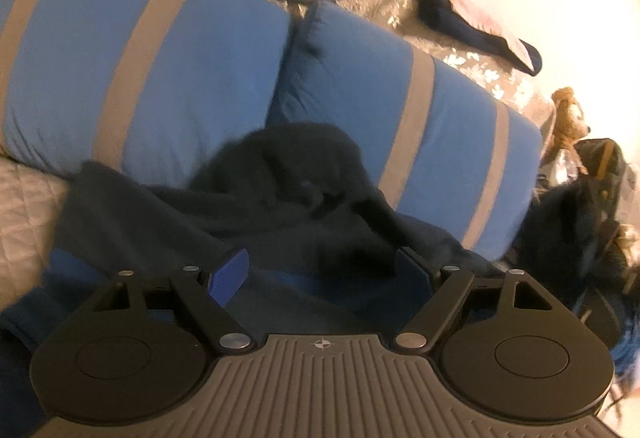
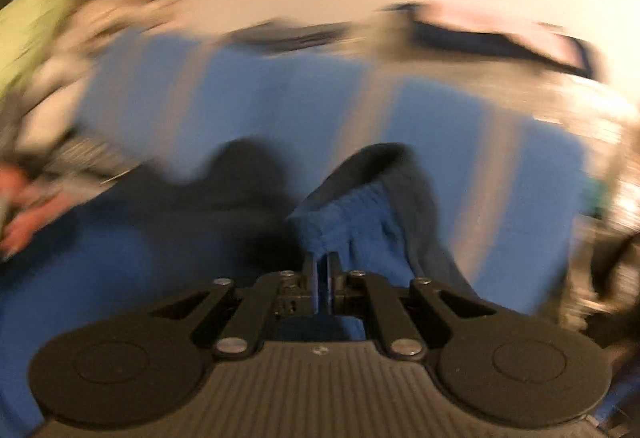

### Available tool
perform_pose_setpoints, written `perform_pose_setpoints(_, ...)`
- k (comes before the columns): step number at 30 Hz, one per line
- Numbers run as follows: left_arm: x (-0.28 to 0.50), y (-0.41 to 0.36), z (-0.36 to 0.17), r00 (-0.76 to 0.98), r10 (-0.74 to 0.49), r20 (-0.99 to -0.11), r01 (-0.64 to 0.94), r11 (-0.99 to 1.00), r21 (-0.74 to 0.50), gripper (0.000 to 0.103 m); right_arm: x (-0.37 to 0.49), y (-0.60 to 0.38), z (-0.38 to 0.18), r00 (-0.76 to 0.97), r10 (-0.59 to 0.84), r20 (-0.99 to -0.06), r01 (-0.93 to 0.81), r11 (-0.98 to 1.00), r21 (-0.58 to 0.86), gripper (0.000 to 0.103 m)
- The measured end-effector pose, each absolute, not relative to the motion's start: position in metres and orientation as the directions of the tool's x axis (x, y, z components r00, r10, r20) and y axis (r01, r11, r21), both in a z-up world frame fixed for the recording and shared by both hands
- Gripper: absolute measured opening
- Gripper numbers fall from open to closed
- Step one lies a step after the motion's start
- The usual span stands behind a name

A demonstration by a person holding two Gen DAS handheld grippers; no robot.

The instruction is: Fold clothes

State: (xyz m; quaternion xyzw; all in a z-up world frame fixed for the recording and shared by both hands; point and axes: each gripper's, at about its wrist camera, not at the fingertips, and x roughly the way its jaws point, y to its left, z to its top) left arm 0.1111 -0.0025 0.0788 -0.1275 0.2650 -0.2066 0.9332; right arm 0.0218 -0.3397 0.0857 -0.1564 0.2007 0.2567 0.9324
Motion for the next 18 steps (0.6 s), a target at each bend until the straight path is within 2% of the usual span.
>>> perform_pose_setpoints(2,0.113,-0.003,0.074,0.748,-0.475,-0.464,0.320,0.870,-0.374,0.081,0.008,-0.296,0.055,0.703,0.474,-0.530,-0.649,0.733,-0.205,0.004)
perform_pose_setpoints(4,0.114,-0.005,0.069,0.718,-0.496,-0.488,0.330,0.861,-0.388,0.081,-0.009,-0.263,0.024,0.632,0.465,-0.620,-0.722,0.644,-0.254,0.005)
perform_pose_setpoints(5,0.113,-0.006,0.067,0.704,-0.504,-0.500,0.335,0.857,-0.392,0.081,-0.016,-0.247,0.007,0.600,0.442,-0.667,-0.753,0.593,-0.285,0.021)
perform_pose_setpoints(6,0.113,-0.008,0.065,0.688,-0.511,-0.515,0.338,0.854,-0.397,0.081,-0.024,-0.237,-0.003,0.588,0.422,-0.690,-0.771,0.551,-0.320,0.025)
perform_pose_setpoints(9,0.112,-0.012,0.059,0.640,-0.524,-0.562,0.324,0.847,-0.421,0.081,-0.048,-0.227,-0.017,0.600,0.391,-0.698,-0.786,0.450,-0.424,0.049)
perform_pose_setpoints(11,0.112,-0.014,0.054,0.606,-0.536,-0.588,0.306,0.839,-0.450,0.081,-0.060,-0.226,-0.019,0.626,0.376,-0.683,-0.775,0.397,-0.492,0.072)
perform_pose_setpoints(13,0.111,-0.016,0.051,0.570,-0.565,-0.597,0.295,0.819,-0.493,0.081,-0.064,-0.228,-0.017,0.654,0.360,-0.665,-0.755,0.358,-0.549,0.075)
perform_pose_setpoints(18,0.110,-0.019,0.044,0.500,-0.663,-0.557,0.273,0.731,-0.626,0.081,-0.049,-0.232,-0.013,0.685,0.302,-0.663,-0.728,0.287,-0.622,0.075)
